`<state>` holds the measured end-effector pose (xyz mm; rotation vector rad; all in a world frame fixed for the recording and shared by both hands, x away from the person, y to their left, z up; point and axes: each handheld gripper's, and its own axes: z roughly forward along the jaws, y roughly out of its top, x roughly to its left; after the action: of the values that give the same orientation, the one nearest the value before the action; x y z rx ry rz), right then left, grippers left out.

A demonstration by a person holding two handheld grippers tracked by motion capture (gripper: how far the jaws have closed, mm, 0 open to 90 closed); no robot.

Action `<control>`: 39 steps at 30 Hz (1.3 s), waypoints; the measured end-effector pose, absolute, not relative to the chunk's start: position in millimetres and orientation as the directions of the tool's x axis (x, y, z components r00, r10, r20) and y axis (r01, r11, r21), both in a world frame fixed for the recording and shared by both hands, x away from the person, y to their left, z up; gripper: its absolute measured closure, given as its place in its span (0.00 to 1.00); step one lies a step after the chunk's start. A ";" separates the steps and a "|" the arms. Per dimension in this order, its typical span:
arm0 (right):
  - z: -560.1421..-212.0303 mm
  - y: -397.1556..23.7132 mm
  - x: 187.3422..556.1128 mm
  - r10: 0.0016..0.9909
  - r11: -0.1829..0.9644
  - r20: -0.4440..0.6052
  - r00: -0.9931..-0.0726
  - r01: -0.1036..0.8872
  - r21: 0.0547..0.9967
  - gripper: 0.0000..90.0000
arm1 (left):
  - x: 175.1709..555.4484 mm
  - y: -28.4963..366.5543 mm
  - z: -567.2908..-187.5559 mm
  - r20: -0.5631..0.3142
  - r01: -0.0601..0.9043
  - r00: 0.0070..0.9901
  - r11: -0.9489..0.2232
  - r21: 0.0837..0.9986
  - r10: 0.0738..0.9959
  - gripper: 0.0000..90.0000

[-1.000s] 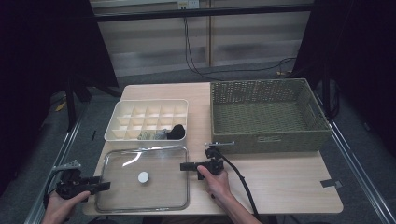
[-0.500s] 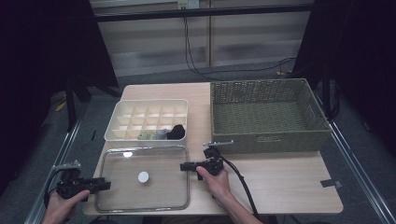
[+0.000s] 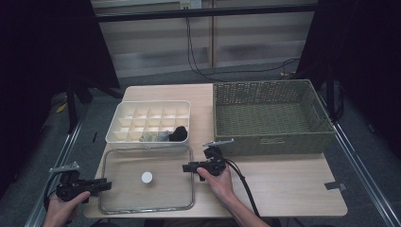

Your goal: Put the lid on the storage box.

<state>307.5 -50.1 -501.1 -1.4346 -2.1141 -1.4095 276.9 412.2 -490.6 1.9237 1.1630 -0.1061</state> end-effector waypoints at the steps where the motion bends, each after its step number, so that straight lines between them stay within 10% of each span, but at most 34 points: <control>1: -500.8 -50.7 307.8 0.598 0.064 0.627 -0.499 0.810 0.583 0.68 | 277.2 411.8 -490.2 -0.460 0.753 0.563 -0.197 0.627 0.686 0.60; 39: -458.3 -49.3 314.3 0.608 0.044 0.586 -0.535 0.760 0.649 0.78 | 292.4 416.7 -455.7 -0.383 0.682 0.589 -0.184 0.707 0.712 0.74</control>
<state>314.3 -49.3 -458.3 -1.4277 -2.1548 -1.5043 292.4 416.7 -455.7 1.9015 1.1202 0.0400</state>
